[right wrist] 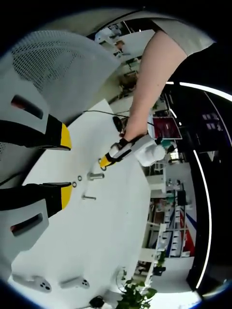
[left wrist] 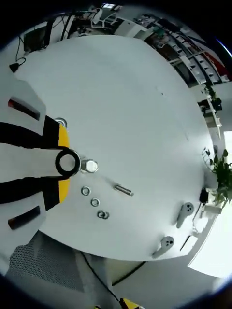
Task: Place the washer onto the threaded stud by aligning its center hole with the stud, sliding it down to the base, and recovering from edge contact or off-axis alignment until the washer reaches the visible bottom stop.
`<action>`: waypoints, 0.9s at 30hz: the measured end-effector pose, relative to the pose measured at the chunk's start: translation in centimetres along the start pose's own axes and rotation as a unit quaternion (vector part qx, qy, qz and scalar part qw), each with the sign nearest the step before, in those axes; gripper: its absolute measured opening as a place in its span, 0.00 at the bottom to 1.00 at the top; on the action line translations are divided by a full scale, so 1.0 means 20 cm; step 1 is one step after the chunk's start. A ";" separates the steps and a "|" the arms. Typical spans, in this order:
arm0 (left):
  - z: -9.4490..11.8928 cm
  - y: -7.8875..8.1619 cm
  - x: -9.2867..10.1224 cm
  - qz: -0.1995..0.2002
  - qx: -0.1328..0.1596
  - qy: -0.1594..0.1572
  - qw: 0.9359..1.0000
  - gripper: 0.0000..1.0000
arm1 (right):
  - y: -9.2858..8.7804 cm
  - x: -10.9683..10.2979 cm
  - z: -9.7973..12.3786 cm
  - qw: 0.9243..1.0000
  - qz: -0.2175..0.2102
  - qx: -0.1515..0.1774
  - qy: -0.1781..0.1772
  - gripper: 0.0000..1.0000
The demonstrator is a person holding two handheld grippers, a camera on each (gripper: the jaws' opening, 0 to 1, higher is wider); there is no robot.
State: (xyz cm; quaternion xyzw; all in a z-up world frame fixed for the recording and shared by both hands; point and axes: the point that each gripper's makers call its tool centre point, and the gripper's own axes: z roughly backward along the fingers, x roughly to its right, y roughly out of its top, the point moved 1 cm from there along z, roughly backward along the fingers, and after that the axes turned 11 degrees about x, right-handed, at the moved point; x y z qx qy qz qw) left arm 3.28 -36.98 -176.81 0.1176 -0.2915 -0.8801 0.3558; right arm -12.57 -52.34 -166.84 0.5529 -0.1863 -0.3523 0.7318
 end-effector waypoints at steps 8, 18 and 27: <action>-0.03 0.05 0.03 -0.014 -0.004 -0.009 1.000 0.19 | 0.00 0.00 0.00 1.000 0.000 0.002 -0.002 0.29; -0.06 0.06 0.01 -0.016 -0.015 -0.012 1.000 0.19 | 0.01 0.01 0.00 1.000 0.001 0.004 -0.006 0.29; -0.12 0.07 0.03 -0.033 -0.026 -0.018 0.999 0.19 | 0.00 0.01 0.00 1.000 0.003 0.001 -0.006 0.29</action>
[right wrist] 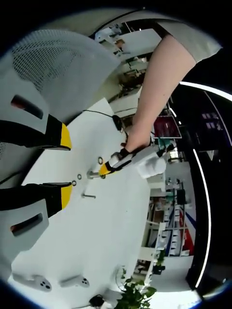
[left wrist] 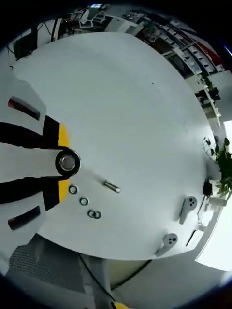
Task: Place the washer onto the threaded stud by aligning its center hole with the stud, sliding it down to the base, and recovering from edge contact or off-axis alignment until the washer reaches the visible bottom stop.
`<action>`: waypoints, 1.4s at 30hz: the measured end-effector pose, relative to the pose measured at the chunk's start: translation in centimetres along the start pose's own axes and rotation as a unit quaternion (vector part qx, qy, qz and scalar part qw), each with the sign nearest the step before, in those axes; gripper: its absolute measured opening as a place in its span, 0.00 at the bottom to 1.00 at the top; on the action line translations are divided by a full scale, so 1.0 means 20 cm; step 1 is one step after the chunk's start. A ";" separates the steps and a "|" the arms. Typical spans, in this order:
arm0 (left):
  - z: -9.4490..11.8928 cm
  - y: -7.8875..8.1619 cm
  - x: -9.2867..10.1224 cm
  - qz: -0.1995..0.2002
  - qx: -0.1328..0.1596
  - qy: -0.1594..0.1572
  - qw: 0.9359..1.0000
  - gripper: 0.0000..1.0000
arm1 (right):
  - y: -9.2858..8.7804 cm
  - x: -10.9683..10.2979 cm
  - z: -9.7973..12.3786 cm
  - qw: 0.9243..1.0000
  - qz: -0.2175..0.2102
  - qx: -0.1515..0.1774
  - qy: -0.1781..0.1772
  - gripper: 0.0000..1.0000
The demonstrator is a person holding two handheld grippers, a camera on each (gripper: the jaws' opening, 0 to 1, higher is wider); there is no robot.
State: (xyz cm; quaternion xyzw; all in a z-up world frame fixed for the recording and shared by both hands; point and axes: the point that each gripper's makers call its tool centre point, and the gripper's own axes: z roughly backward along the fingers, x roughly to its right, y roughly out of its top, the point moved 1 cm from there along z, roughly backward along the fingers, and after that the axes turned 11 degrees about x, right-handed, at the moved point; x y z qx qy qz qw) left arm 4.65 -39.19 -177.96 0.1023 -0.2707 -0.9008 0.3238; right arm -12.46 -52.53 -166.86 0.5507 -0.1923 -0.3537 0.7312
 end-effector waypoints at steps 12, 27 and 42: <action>-0.11 -0.07 0.00 -0.008 -0.024 0.000 1.000 0.19 | -0.01 0.00 0.00 1.000 0.002 -0.005 -0.002 0.29; -0.20 -0.14 0.02 0.005 -0.037 0.002 0.999 0.19 | -0.01 0.01 0.00 1.000 0.004 -0.004 -0.003 0.27; -0.19 -0.19 -0.01 0.041 -0.017 -0.002 0.999 0.21 | 0.00 0.01 0.00 1.000 0.004 0.001 -0.005 0.26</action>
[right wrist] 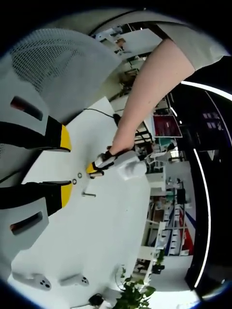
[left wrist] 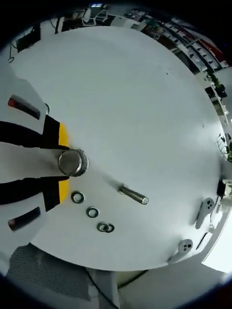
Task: Place the washer onto the threaded stud by aligning its center hole with the stud, sliding it down to the base, and recovering from edge contact or off-axis alignment until the washer reaches the visible bottom stop.
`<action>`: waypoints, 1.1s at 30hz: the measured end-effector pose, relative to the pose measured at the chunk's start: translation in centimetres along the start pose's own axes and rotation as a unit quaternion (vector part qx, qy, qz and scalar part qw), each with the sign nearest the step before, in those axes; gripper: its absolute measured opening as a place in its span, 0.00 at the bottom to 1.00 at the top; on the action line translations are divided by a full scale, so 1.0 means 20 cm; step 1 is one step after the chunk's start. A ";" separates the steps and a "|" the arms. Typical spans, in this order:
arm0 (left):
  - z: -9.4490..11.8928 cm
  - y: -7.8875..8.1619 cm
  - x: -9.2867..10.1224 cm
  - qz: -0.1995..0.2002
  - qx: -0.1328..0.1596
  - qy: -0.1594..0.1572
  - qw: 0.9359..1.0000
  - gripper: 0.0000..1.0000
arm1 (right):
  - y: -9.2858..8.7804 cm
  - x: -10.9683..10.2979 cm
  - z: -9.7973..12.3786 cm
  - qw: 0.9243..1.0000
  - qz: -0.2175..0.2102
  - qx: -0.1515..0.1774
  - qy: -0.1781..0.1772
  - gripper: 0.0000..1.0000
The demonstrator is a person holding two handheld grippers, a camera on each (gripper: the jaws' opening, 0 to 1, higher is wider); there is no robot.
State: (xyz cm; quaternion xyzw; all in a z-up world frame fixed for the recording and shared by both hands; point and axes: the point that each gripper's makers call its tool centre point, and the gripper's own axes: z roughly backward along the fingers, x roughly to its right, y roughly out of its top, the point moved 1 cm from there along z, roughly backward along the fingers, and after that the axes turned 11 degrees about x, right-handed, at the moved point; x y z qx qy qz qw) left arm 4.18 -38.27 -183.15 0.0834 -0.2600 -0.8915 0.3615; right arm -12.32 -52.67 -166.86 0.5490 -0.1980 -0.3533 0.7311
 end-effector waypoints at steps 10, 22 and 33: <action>0.05 -0.06 -0.07 -0.006 -0.012 0.010 1.000 0.23 | 0.00 -0.01 0.00 1.000 0.001 0.001 0.005 0.26; 0.18 -0.16 -0.27 0.043 -0.016 0.061 0.997 0.25 | 0.00 0.00 0.00 1.000 0.004 0.002 0.003 0.26; 0.16 -0.23 -0.28 0.048 -0.025 0.069 0.996 0.26 | 0.00 0.00 0.00 1.000 0.005 -0.002 0.004 0.26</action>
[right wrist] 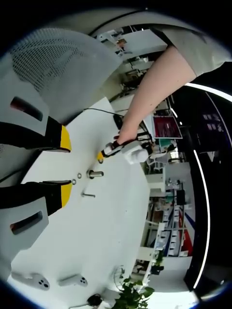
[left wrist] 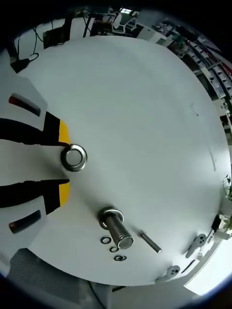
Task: Place the washer onto the threaded stud by aligning its center hole with the stud, sliding it down to the base, and recovering from edge contact or off-axis alignment until the washer reaches the visible bottom stop.
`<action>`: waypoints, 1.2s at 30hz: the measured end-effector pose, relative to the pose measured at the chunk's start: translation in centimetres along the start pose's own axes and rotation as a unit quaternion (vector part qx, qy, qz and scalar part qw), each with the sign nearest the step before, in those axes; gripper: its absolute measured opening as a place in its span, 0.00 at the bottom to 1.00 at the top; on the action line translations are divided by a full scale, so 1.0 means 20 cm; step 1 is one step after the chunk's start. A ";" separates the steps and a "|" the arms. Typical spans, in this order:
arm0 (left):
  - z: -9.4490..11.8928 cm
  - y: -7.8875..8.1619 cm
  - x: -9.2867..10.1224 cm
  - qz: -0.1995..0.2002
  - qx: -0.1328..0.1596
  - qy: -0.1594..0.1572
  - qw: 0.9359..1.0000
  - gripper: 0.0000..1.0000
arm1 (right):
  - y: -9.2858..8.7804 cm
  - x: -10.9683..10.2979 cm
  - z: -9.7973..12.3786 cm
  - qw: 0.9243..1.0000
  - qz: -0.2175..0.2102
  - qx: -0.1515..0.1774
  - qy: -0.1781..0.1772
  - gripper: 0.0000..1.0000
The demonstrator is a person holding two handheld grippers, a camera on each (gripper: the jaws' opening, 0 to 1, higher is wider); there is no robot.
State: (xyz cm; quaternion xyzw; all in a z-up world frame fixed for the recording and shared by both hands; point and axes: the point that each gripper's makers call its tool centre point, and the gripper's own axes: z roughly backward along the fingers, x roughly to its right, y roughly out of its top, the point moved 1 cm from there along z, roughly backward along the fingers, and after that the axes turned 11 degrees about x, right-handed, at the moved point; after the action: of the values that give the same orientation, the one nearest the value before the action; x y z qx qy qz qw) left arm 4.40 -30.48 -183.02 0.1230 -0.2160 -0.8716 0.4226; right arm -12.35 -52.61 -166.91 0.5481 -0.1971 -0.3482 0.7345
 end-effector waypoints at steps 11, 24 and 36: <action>-0.02 0.02 0.01 -0.007 0.001 -0.018 1.000 0.21 | 0.01 0.01 0.00 1.000 0.000 0.003 -0.003 0.25; 0.02 -0.05 0.17 -0.061 -0.072 -0.043 0.995 0.20 | 0.01 0.00 0.00 1.000 0.000 0.003 -0.002 0.25; 0.01 -0.11 0.24 -0.108 -0.126 -0.077 0.983 0.29 | 0.01 0.00 0.00 1.000 -0.001 0.004 -0.003 0.25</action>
State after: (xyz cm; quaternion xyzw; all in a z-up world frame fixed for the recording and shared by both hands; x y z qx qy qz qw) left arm -0.11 -32.99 -184.13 0.0244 -0.1220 -0.9392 0.3199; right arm -12.30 -52.62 -166.78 0.5503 -0.2000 -0.3493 0.7315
